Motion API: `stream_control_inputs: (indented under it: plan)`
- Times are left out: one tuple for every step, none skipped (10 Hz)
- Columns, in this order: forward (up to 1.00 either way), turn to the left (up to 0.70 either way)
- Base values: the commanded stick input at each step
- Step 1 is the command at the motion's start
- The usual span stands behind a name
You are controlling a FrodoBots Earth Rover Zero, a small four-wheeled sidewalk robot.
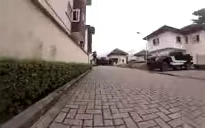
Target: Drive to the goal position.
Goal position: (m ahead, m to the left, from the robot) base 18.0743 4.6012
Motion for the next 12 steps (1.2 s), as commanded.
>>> stream_control_inputs:
  plan:
    - [0.7, -0.35]
    - [0.7, 0.0]
    - [0.7, 0.0]
    - [0.7, 0.0]
    - [0.7, 0.0]
    - [0.7, 0.0]
    - [0.7, 0.0]
    - [0.7, 0.0]
    - [0.7, 0.0]
    - [0.7, 0.0]
    - [0.7, 0.0]
    - [0.7, 0.0]
